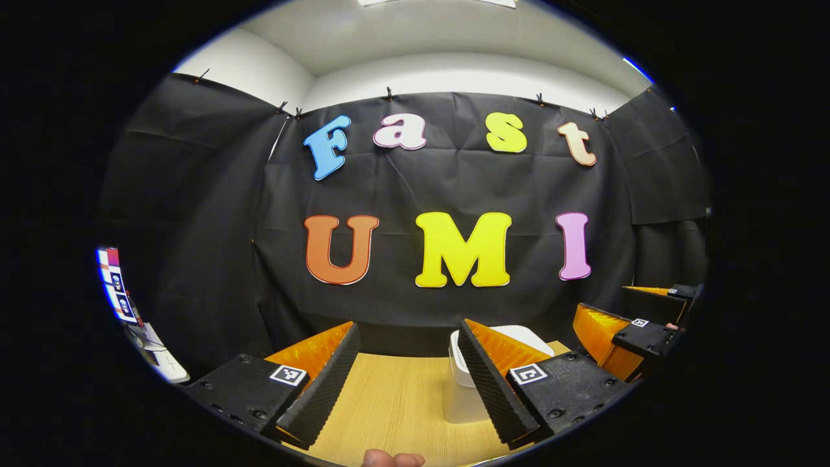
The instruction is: Press the lid of the desktop garbage bin to open it, pick up the crumpled paper on the desktop and throw it into the bin, then pick up the pop can on the desktop and drop it into the bin, and finally close the garbage bin lid.
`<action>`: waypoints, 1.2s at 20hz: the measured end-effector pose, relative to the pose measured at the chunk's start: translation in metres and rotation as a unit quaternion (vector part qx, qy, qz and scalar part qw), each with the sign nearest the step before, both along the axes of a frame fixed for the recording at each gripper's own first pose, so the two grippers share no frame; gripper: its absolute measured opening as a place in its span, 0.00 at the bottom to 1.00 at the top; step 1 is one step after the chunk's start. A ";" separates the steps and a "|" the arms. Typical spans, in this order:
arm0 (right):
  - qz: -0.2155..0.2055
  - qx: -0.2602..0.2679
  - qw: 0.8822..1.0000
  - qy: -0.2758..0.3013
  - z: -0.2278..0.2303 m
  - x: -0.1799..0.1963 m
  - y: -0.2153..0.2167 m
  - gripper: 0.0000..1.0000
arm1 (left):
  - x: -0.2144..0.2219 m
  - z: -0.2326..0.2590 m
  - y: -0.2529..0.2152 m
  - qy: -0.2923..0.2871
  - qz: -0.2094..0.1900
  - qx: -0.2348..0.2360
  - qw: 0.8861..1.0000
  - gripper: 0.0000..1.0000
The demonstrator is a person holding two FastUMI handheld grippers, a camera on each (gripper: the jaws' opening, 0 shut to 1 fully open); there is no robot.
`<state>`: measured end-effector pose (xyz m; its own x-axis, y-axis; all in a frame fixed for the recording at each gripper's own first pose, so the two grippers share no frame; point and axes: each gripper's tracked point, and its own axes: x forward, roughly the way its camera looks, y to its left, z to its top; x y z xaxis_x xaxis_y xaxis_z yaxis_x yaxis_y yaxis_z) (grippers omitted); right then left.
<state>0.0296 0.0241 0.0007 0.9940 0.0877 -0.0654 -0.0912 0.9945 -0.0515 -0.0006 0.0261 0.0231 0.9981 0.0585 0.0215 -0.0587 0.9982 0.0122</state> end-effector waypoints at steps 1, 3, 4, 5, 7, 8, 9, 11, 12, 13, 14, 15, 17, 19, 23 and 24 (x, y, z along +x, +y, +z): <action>0.000 0.001 1.000 0.002 -0.001 -0.001 0.000 0.98 | 0.000 -0.001 -0.001 0.001 -0.001 -0.001 1.000 0.98; -0.002 0.002 1.000 0.003 -0.001 -0.001 -0.001 0.98 | -0.001 -0.001 -0.002 0.001 -0.002 -0.002 1.000 0.98; -0.002 0.002 1.000 0.004 -0.001 -0.001 -0.002 0.98 | 0.000 -0.001 -0.002 0.001 -0.002 -0.002 1.000 0.98; -0.003 0.002 1.000 0.005 -0.003 -0.001 -0.003 0.98 | 0.000 0.000 -0.002 0.001 -0.002 -0.001 1.000 0.98; -0.005 0.003 1.000 0.009 -0.005 -0.003 -0.005 0.98 | -0.001 0.000 -0.003 0.000 -0.003 -0.001 1.000 0.98; -0.005 0.004 1.000 0.010 -0.006 -0.004 -0.006 0.98 | -0.001 0.002 -0.004 -0.001 -0.004 -0.001 1.000 0.98; -0.005 0.005 1.000 0.011 -0.006 -0.004 -0.007 0.98 | -0.001 0.001 -0.005 -0.001 -0.004 -0.001 1.000 0.98; -0.006 0.005 1.000 0.009 -0.004 -0.004 -0.007 0.98 | -0.003 0.001 -0.006 0.000 -0.004 0.000 1.000 0.98; -0.005 0.005 1.000 0.009 -0.004 -0.005 -0.007 0.98 | -0.003 0.000 -0.006 -0.001 -0.004 0.000 1.000 0.98; -0.004 0.005 1.000 0.011 -0.006 -0.005 -0.007 0.95 | -0.005 0.000 -0.004 -0.001 -0.002 -0.001 1.000 0.98; -0.002 0.005 1.000 0.011 -0.006 -0.005 -0.006 0.98 | -0.004 -0.001 -0.004 -0.001 -0.001 -0.001 1.000 0.98; -0.001 0.005 1.000 0.012 -0.007 -0.005 -0.005 0.98 | -0.004 -0.001 -0.004 0.000 0.000 -0.001 1.000 0.98; 0.001 0.006 1.000 0.013 -0.006 -0.006 -0.005 0.98 | -0.004 0.000 -0.004 0.000 0.001 -0.002 1.000 0.98; 0.002 0.005 1.000 0.014 -0.007 -0.004 -0.005 0.98 | -0.004 -0.002 -0.004 0.000 0.001 -0.002 1.000 0.98; 0.002 0.006 1.000 0.014 -0.007 -0.003 -0.006 0.98 | -0.002 -0.002 -0.005 0.001 0.001 -0.004 1.000 0.98; 0.002 0.005 1.000 0.014 -0.008 -0.003 -0.006 0.98 | -0.001 -0.001 -0.006 0.001 0.000 -0.005 1.000 0.98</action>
<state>0.0268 0.0183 -0.0069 0.9913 0.0925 -0.0933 -0.0964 0.9946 -0.0389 -0.0021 0.0204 0.0218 0.9981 0.0589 0.0192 -0.0590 0.9983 0.0032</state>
